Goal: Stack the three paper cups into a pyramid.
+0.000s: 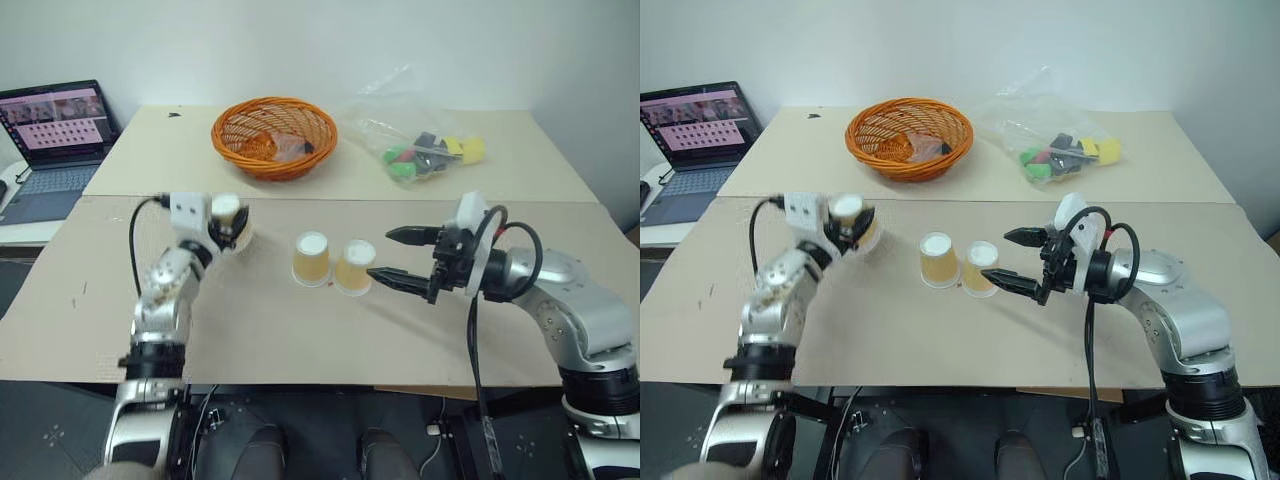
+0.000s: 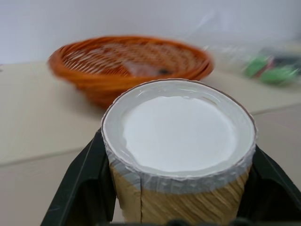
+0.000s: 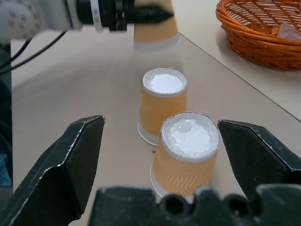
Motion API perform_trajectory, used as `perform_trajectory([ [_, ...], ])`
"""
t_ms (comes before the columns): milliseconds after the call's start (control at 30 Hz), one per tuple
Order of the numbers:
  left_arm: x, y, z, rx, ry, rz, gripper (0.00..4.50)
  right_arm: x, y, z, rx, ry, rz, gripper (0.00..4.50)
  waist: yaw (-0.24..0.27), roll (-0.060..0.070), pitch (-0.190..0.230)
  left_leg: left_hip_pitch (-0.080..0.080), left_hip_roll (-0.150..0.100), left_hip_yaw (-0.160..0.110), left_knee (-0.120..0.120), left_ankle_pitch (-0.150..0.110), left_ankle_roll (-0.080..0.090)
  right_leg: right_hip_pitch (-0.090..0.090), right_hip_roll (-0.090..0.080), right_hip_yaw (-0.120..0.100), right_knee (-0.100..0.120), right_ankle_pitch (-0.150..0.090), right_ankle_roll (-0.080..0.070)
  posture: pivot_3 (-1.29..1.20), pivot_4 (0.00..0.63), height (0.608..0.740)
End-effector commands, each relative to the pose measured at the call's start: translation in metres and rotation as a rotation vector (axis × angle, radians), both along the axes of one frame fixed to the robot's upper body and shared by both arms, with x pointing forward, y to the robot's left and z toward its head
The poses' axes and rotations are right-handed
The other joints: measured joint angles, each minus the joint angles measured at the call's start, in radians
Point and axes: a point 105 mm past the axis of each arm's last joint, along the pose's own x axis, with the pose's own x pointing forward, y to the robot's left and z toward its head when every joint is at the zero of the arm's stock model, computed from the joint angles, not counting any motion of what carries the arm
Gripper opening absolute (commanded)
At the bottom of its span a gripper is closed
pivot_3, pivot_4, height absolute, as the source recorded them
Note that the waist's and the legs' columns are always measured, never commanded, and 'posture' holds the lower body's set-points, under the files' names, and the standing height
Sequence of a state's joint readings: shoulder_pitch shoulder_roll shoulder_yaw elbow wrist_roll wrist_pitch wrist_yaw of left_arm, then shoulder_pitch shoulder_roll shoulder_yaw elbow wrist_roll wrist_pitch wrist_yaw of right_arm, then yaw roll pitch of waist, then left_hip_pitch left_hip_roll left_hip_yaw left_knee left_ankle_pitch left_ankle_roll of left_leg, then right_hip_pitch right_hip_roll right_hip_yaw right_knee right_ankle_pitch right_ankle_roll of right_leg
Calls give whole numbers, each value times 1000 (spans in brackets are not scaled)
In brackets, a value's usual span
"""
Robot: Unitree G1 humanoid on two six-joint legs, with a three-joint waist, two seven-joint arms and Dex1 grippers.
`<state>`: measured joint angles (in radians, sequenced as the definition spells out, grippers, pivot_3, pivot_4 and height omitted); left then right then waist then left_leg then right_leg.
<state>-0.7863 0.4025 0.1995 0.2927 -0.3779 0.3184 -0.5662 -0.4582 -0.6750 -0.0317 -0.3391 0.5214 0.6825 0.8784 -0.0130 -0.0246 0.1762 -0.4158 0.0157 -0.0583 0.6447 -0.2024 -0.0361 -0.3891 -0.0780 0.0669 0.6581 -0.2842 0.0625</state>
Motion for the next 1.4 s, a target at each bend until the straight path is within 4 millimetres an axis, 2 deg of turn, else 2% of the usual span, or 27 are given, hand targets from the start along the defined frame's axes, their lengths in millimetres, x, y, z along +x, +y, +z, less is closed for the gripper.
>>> perform_trajectory([
  [33, -14, -23, 46, -79, -28, -339, 2468, 4, -2, 2, 0, -43, -33, 4500, -5, 0, 0, 0, 0, 0, 0, 0, 0, 0, 0, 0, -1, 0, 0, 0, 150, 740],
  [67, -20, -33, 49, -70, 7, -447, 2468, 5, -2, 0, -2, -42, -42, 4500, -7, 0, 0, 0, 0, 1, 0, 0, 0, 0, 0, 0, -1, 0, 1, 0, 150, 740],
  [100, -38, -47, 52, -21, 28, -633, 2468, 6, -2, -1, 3, -42, -51, 4500, -11, 0, 0, 0, 0, 1, 0, 0, 0, 0, 0, 0, -1, -1, 1, 0, 150, 740],
  [167, -73, -63, 46, 93, 115, -957, 2468, 7, -3, -3, 10, -43, -68, 4500, -27, 1, 0, 1, 0, 0, -1, 0, 0, -1, 0, 0, 0, -1, 1, 0, 150, 740],
  [200, -79, -67, 41, 139, 171, -1044, 2468, 7, -4, -4, 13, -43, -78, 4500, -33, 1, 0, 0, 0, 0, -2, 0, 0, -1, 1, 0, 1, -1, 1, 0, 150, 740],
  [233, -77, -69, 35, 181, 217, -1072, 2468, 7, -5, -6, 14, -43, -90, 4500, -34, 1, 0, 0, 1, 0, -2, 0, 0, -1, 1, 0, 1, -1, 1, 0, 150, 740],
  [333, -70, -75, 21, 298, 243, -1106, 2468, 5, -6, -9, 25, -43, -110, 4500, -33, 1, 1, 1, 0, 0, -1, 0, 0, -1, 1, 1, 2, -1, 1, 0, 150, 740],
  [467, -52, -89, 25, 304, 211, -1088, 2468, 1, -8, -12, 46, -44, -145, 4500, -29, 1, 1, 1, 1, 0, -1, 0, 0, -1, 1, 1, 2, -1, 1, 0, 150, 740],
  [600, -47, -101, 35, 321, 159, -1114, 2468, -2, -10, -14, 65, -47, -176, 4500, -28, 0, 1, -2, 0, 0, -1, 0, 0, -2, 0, 1, 0, -1, 1, 0, 150, 740],
  [733, -43, -107, 31, 380, 132, -1111, 2468, -3, -11, -13, 76, -50, -190, 4500, -31, 1, 1, -4, 0, 0, 0, 0, 0, -5, 1, 1, 1, -1, 1, 0, 150, 740],
  [933, -37, -109, 8, 514, 159, -1081, 2468, -2, -13, -13, 78, -53, -201, 4500, -31, 1, 1, -3, 0, 0, 0, 0, 0, -5, 1, 1, 4, -1, 1, 0, 150, 740],
  [1400, -32, -112, 2, 507, 161, -1067, 2468, -8, -12, -11, 86, -50, -183, 4500, -30, 0, 1, -5, 0, 0, 1, 0, 0, -6, 1, 1, 5, -1, 1, 0, 150, 740],
])
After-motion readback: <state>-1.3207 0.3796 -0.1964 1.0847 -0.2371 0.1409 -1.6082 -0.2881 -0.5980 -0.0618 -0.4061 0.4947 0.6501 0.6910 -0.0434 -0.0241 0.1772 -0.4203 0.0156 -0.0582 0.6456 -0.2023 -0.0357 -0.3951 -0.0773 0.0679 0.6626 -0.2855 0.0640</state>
